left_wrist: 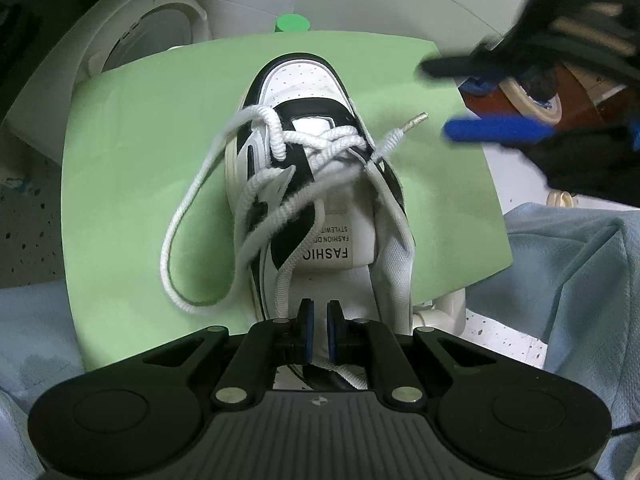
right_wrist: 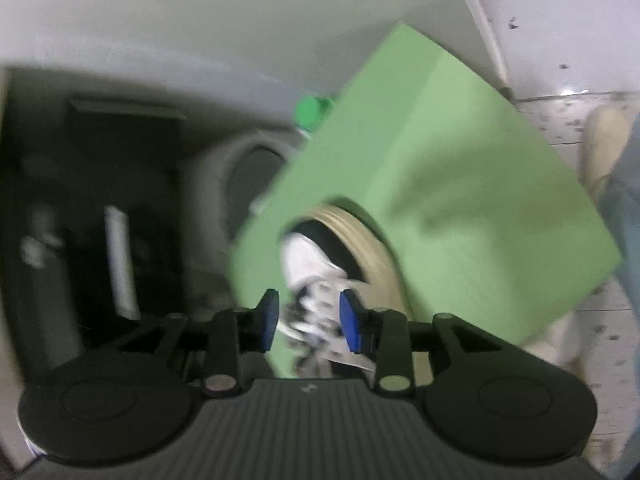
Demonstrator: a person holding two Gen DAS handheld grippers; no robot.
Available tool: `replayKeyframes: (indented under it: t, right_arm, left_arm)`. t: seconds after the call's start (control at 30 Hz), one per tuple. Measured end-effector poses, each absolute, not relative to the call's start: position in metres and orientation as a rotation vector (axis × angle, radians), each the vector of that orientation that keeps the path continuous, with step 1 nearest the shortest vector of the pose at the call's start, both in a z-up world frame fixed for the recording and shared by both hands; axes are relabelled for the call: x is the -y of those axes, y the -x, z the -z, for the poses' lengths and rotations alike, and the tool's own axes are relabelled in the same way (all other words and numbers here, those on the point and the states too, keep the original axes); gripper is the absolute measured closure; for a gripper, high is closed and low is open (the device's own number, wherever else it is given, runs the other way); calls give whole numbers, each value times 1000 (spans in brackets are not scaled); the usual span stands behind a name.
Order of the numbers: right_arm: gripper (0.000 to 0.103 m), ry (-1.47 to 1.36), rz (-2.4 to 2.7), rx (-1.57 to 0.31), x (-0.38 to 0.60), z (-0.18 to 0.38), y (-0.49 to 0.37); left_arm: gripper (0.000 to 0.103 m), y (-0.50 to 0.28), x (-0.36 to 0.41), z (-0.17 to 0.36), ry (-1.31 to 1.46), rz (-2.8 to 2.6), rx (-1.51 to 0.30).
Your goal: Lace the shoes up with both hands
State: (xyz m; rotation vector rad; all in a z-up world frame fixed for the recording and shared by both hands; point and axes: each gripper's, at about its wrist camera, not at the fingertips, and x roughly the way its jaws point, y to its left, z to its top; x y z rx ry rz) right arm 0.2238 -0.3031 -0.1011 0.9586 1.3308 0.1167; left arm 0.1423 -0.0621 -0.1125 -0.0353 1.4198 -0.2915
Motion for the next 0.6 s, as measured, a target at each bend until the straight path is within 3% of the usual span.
replayKeyframes:
  t: [0.17,0.2,0.27,0.43,0.6]
  right_arm:
    - [70,-892,-144,-1386,285,109,-229]
    - [83,-883,-149,-1394,282,110,-230]
    - [96,-844,-143,-1409,276,112,-231]
    - [99,-683,-106,-1382,261,102,-230]
    - [100,-268,-91,-1298,218,80,-226]
  left_arm:
    - [94,-143,61,113,46,295,-1424]
    - [94,-143,61,113,47,295,-1424]
    - [94,-143,62,113,43,296,-1423]
    - [95,-142,64,113,28,303,-1415]
    - [100,-140,64,113,1,288,-1401]
